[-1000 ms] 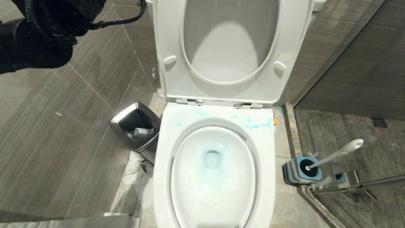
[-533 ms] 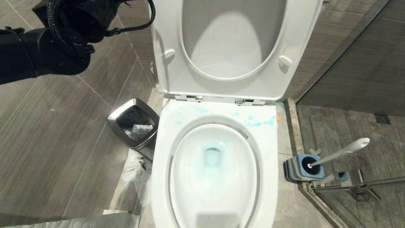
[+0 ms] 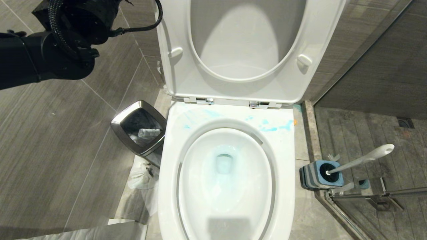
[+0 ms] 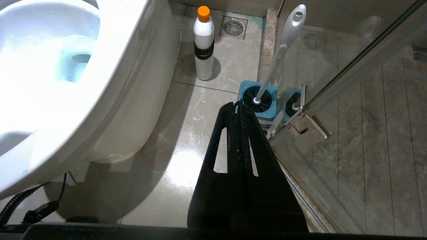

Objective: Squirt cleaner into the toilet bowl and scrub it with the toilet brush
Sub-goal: Flush the toilet

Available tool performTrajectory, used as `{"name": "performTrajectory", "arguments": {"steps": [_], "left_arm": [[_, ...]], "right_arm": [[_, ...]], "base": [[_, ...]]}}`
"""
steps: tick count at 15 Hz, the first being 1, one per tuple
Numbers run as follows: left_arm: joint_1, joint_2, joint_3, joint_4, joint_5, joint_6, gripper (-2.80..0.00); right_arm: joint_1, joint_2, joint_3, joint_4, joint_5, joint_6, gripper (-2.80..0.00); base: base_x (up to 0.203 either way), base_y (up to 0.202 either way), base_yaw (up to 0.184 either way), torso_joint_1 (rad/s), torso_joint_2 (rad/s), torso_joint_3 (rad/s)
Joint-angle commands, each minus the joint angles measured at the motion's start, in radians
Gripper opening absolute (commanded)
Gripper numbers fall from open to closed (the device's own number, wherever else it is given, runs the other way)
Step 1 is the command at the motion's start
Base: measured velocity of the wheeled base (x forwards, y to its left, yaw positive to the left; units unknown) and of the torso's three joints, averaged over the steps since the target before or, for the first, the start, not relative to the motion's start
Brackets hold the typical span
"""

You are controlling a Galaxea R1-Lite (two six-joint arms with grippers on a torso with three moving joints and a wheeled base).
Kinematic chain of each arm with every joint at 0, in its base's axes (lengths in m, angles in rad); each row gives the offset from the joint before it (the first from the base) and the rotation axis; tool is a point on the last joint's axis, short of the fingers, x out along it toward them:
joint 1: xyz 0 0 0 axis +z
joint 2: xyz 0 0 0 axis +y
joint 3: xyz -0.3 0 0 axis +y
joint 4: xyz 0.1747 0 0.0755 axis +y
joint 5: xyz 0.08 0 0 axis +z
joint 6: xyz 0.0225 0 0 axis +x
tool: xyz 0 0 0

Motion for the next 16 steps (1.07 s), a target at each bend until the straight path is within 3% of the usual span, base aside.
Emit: {"name": "performTrajectory", "arguments": {"steps": [1, 4, 7, 16], "left_arm": [[-0.012, -0.001, 0.000, -0.003, 0.000, -0.003, -2.80], [-0.031, -0.009, 0.001, 0.000, -0.004, -0.011, -2.80], [-0.046, -0.010, 0.001, 0.004, -0.005, -0.092, -2.80], [-0.052, 0.031, 0.003, 0.008, -0.008, -0.103, -2.80]], "right_arm": [[0.000, 0.001, 0.025, -0.001, 0.000, 0.000, -2.80], [0.000, 0.001, 0.025, -0.001, 0.000, 0.000, -2.80], [0.000, 0.001, 0.025, -0.001, 0.000, 0.000, -2.80], [0.000, 0.001, 0.025, -0.001, 0.000, 0.000, -2.80]], "base": [[0.000, 0.000, 0.000, 0.000, 0.00, 0.000], [0.000, 0.000, 0.000, 0.000, 0.00, 0.000], [0.000, 0.000, 0.000, 0.000, 0.00, 0.000], [0.000, 0.000, 0.000, 0.000, 0.00, 0.000]]}}
